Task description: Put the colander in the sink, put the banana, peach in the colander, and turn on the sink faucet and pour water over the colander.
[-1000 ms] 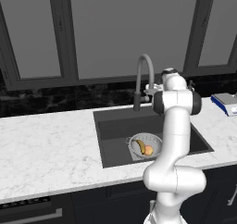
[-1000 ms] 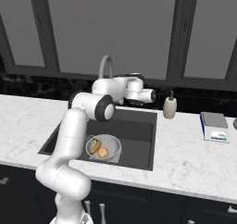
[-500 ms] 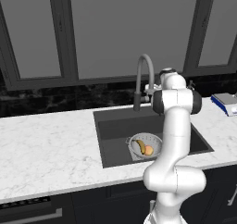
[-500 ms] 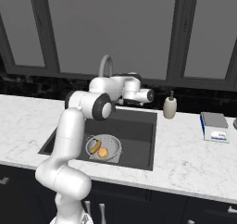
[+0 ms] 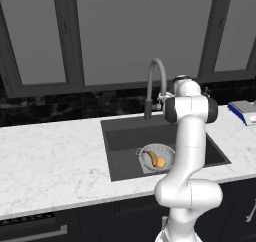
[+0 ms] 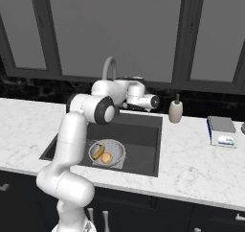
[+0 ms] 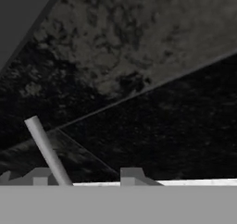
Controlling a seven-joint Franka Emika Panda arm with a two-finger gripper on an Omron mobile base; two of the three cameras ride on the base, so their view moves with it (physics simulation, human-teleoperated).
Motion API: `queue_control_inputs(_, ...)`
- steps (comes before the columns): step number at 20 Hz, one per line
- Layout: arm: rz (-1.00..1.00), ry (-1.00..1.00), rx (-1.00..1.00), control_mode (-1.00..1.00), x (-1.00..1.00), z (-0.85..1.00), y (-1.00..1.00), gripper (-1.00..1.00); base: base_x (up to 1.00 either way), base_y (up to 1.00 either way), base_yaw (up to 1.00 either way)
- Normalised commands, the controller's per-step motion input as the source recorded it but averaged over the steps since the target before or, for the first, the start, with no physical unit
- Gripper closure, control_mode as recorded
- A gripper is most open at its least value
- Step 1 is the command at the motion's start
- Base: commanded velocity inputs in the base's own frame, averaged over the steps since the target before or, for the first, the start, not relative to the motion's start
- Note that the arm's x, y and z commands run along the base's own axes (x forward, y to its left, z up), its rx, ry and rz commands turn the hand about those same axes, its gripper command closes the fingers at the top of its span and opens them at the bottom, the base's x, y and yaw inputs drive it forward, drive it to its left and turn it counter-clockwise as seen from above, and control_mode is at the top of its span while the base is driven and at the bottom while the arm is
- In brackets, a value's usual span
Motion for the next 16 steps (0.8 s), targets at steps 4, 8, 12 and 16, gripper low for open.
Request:
queue_control_inputs(4, -0.12, 0.0, -0.03, -1.0, 0.0, -0.09, -0.85, 1.0, 0.0, 0.0, 0.0)
queue_control_inputs(8, -0.14, 0.0, -0.03, -1.0, 0.0, -0.09, -0.84, 1.0, 0.0, 0.0, 0.0)
queue_control_inputs(12, -0.15, 0.0, -0.02, -1.0, 0.0, -0.12, -0.86, 1.0, 0.0, 0.0, 0.0)
queue_control_inputs(16, -0.15, 0.0, -0.01, -1.0, -0.01, -0.07, -0.78, 1.0, 0.0, 0.0, 0.0)
